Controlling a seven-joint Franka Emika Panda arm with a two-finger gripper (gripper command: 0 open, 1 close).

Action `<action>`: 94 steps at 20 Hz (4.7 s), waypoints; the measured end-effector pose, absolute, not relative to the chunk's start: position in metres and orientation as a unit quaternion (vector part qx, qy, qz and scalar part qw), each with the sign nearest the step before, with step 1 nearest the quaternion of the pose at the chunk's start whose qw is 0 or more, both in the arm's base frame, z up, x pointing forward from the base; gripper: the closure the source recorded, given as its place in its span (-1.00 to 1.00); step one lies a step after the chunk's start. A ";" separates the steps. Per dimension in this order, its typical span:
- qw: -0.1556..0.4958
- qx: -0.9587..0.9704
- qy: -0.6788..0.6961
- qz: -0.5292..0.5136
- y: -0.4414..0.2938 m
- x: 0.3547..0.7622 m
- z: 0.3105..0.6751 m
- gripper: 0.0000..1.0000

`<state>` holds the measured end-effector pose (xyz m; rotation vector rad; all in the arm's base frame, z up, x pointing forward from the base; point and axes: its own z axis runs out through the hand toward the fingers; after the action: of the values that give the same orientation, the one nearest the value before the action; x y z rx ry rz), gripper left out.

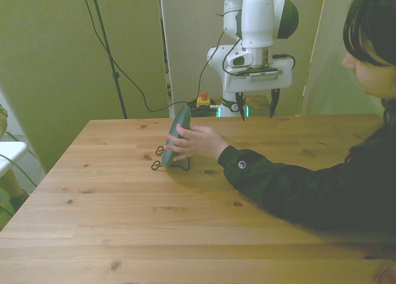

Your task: Load the plate

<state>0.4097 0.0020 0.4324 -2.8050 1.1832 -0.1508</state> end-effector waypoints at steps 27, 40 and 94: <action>0.069 -0.869 0.480 -0.098 -0.192 0.492 0.557 -1.00; 0.059 -0.861 0.495 -0.098 -0.234 0.507 0.556 -1.00; -0.067 -0.846 0.515 -0.117 -0.250 0.650 0.376 -1.00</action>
<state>0.6502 -0.2498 0.3760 -2.7784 1.6918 -0.3846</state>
